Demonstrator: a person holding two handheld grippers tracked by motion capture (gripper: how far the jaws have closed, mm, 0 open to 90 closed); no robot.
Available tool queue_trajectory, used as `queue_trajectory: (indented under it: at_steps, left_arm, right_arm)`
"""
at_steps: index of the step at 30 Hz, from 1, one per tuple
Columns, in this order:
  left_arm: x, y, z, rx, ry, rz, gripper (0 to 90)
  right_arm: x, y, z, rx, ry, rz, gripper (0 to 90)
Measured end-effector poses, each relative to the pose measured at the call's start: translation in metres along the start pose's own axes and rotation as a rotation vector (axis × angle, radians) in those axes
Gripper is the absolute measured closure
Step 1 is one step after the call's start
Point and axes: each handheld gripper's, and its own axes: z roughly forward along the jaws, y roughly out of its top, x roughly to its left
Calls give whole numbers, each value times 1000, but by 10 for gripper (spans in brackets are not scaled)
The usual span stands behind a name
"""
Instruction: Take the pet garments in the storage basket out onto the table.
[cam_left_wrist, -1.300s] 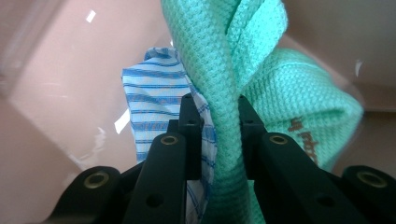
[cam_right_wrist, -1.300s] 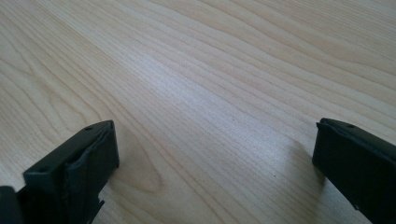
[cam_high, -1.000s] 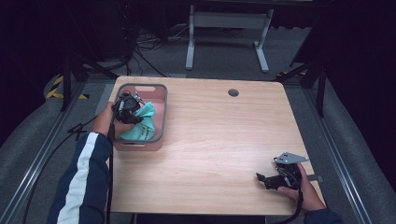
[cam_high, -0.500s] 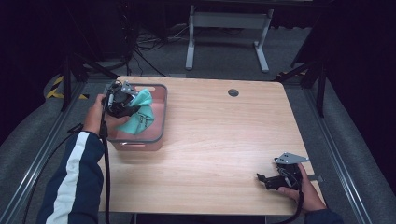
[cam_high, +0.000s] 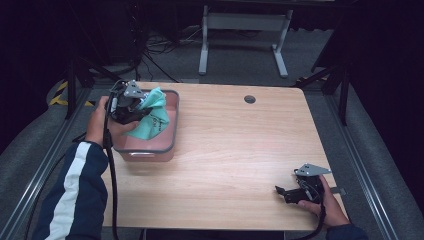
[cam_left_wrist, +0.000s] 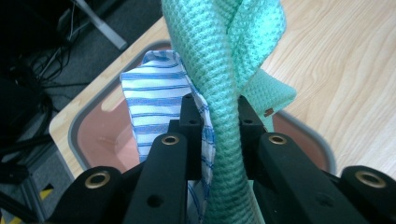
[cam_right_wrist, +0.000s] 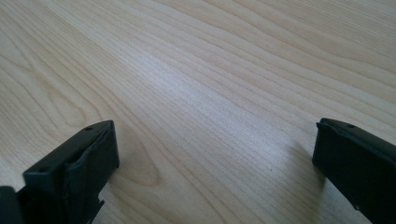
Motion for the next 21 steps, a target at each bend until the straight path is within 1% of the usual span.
queue_trajectory:
  at_steps: [2,3,4,5,6,9,14,15,16,17,18,19,20,21]
  left_arm:
    - [-5,5,-3,-16,1,19,786]
    - [-9,8,-4,-28,-7,25,787]
    - [-9,8,-4,-28,-7,25,787]
    - [-13,12,-5,-40,-18,34,787]
    - [-17,15,-7,-45,-17,46,787]
    - [-28,24,-8,-69,-38,84,787]
    - [-48,39,-3,-92,-87,131,787]
    - [-48,39,-3,-92,-87,131,787]
    - [-57,46,1,-100,-107,155,787]
    - [-61,48,3,-102,-111,162,787]
    - [-61,48,3,-102,-111,162,787]
    - [-66,52,6,-105,-120,176,787]
    - [-66,52,6,-105,-120,176,787]
    - [-70,54,8,-114,-123,177,787]
  right_arm:
    - [0,0,0,0,-1,0,6]
    - [0,0,0,0,-1,1,5]
    - [0,0,0,0,-1,1,5]
    - [0,0,0,0,-1,1,6]
    - [0,0,0,0,-1,1,6]
    - [0,0,0,0,-1,1,6]
    - [0,0,0,0,-1,1,6]
    - [0,0,0,0,-1,1,6]
    - [0,0,0,0,-1,1,5]
    - [0,0,0,0,-1,1,6]
    - [0,0,0,0,-1,1,6]
    - [0,0,0,0,-1,1,6]
    - [0,0,0,0,-1,1,6]
    - [0,0,0,0,-1,1,6]
